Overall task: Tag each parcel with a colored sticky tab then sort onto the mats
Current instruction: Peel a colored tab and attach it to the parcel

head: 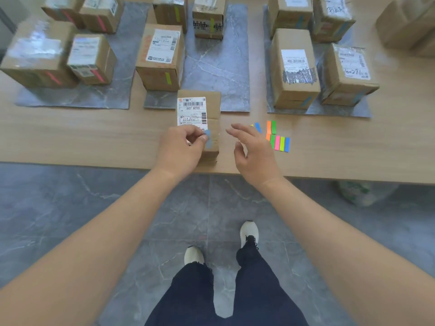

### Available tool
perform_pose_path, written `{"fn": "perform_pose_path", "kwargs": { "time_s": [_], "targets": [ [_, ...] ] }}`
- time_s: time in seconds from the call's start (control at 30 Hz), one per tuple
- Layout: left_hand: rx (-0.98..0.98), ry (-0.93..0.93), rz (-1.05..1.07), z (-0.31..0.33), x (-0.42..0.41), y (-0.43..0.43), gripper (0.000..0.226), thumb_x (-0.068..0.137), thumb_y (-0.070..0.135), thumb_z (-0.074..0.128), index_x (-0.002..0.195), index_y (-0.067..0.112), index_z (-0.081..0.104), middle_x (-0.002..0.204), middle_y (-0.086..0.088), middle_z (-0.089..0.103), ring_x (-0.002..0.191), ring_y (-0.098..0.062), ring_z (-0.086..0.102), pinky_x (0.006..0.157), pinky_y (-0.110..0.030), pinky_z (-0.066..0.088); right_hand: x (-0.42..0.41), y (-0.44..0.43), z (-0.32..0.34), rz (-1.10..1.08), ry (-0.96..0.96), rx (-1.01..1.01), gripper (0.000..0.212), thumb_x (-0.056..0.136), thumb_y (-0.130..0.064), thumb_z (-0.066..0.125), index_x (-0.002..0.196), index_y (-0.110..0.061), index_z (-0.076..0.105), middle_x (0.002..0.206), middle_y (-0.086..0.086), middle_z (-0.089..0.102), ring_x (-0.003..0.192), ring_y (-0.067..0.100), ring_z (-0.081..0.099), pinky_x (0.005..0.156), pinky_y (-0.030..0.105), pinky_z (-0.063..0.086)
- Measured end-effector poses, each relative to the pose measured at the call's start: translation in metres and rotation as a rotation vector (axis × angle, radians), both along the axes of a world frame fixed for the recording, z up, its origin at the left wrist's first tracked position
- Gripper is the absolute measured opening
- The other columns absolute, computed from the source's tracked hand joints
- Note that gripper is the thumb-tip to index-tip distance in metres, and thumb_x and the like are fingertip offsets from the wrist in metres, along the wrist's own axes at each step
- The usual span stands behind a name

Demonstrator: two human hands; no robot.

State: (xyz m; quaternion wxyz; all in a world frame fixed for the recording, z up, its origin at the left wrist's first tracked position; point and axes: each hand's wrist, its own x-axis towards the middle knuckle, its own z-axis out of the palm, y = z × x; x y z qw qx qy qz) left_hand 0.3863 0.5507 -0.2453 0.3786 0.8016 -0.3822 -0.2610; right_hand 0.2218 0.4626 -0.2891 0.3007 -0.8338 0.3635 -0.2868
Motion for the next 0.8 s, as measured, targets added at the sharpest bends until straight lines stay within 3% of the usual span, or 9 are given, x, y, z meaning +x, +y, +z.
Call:
{"fn": "perform_pose_path", "kwargs": {
  "time_s": [0.1,0.2,0.33,0.5,0.63,0.73,0.8],
  "targets": [
    [0.035,-0.013,-0.039,-0.009,0.002,0.021,0.012,0.090,0.025,0.068,0.079,0.022,0.073,0.065,0.006,0.069,0.059,-0.009,0.059,0.065,-0.027,0.051,0.003,0.021,0.006,0.113,0.155,0.017,0.061,0.083,0.014,0.052,0.137,-0.011,0.064,0.149,0.009,0.055,0.136,0.029,0.053,0.109,0.038,0.047],
    [0.067,0.003,-0.075,-0.024,0.002,0.036,0.015,0.090,0.022,0.067,0.077,0.025,0.074,0.061,0.009,0.070,0.063,-0.013,0.066,0.070,-0.034,0.056,0.010,0.030,0.006,0.193,0.224,0.013,0.061,0.086,0.010,0.053,0.141,-0.015,0.061,0.154,0.004,0.051,0.138,0.025,0.052,0.106,0.042,0.050],
    [0.076,-0.039,-0.070,-0.045,-0.001,0.043,0.026,0.091,0.025,0.064,0.068,0.037,0.068,0.058,0.017,0.067,0.062,-0.008,0.066,0.070,-0.037,0.056,0.018,0.033,-0.005,0.162,0.218,-0.017,0.047,0.089,0.004,0.058,0.132,-0.012,0.070,0.143,0.003,0.063,0.127,0.024,0.062,0.099,0.045,0.054],
    [0.062,-0.096,-0.031,-0.062,-0.006,0.032,0.027,0.091,0.027,0.063,0.065,0.029,0.067,0.056,0.011,0.066,0.059,-0.011,0.062,0.066,-0.035,0.053,0.017,0.026,-0.022,0.131,0.140,-0.038,0.034,0.089,0.001,0.065,0.118,-0.010,0.077,0.130,0.002,0.070,0.116,0.023,0.067,0.096,0.043,0.056],
    [0.059,-0.143,0.000,-0.070,-0.011,0.027,0.021,0.089,0.029,0.062,0.070,0.025,0.070,0.063,0.006,0.069,0.068,-0.020,0.065,0.069,-0.040,0.052,0.021,0.023,-0.027,0.115,0.119,-0.135,0.019,0.089,-0.013,0.072,0.105,-0.010,0.080,0.120,0.002,0.073,0.099,0.026,0.072,0.073,0.044,0.061],
    [0.064,-0.147,0.032,-0.072,-0.015,0.026,0.022,0.089,0.031,0.060,0.073,0.022,0.072,0.068,0.002,0.071,0.070,-0.023,0.066,0.070,-0.042,0.052,0.029,0.024,-0.026,0.084,0.141,-0.253,0.005,0.085,-0.012,0.076,0.085,-0.007,0.075,0.107,0.002,0.072,0.077,0.028,0.069,0.052,0.037,0.055],
    [0.080,-0.151,0.053,-0.070,-0.017,0.026,0.024,0.089,0.032,0.059,0.071,0.022,0.071,0.067,0.001,0.071,0.070,-0.024,0.066,0.069,-0.042,0.052,0.033,0.024,-0.027,0.068,0.160,-0.305,0.012,0.083,-0.012,0.079,0.078,-0.008,0.069,0.103,0.002,0.070,0.071,0.028,0.065,0.045,0.034,0.050]
  ]
}}
